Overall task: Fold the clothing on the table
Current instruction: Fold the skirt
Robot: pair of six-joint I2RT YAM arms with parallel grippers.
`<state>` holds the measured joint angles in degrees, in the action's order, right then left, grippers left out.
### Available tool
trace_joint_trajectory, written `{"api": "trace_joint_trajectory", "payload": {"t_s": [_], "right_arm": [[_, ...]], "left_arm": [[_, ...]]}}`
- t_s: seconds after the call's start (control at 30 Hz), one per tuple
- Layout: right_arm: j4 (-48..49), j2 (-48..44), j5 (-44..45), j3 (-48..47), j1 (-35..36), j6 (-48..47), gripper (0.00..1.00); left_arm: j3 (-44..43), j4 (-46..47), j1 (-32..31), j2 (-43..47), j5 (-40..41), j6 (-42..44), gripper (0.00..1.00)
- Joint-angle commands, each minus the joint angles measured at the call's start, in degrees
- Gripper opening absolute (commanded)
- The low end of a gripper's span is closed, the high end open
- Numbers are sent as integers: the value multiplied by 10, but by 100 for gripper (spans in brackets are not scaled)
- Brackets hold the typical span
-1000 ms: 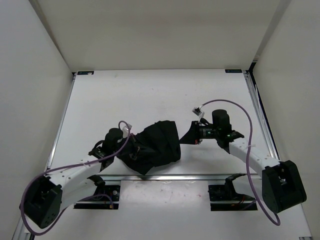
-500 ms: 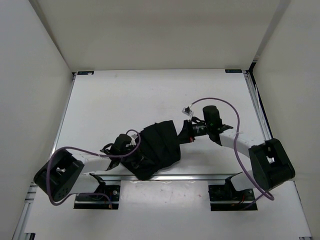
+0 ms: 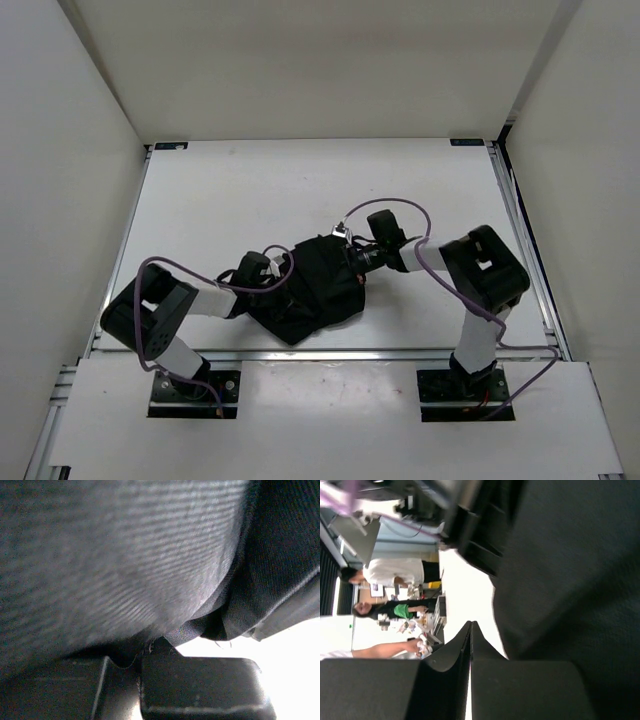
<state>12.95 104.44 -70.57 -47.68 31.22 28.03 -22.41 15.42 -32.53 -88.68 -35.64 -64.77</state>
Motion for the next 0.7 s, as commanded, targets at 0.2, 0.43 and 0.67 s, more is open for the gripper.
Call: {"api": "trace_joint_trajectory", "payload": {"t_s": [0.2, 0.43, 0.67], "right_arm": [[-114, 87, 159, -104, -57, -103, 0], [-164, 127, 152, -166, -62, -144, 0], [-33, 19, 118, -78, -63, -55, 1]], "left_arm": [[-25, -42, 61, -5, -6, 67, 3], [-94, -53, 84, -66, -31, 90, 2], [-173, -97, 92, -84, -37, 116, 6]]}}
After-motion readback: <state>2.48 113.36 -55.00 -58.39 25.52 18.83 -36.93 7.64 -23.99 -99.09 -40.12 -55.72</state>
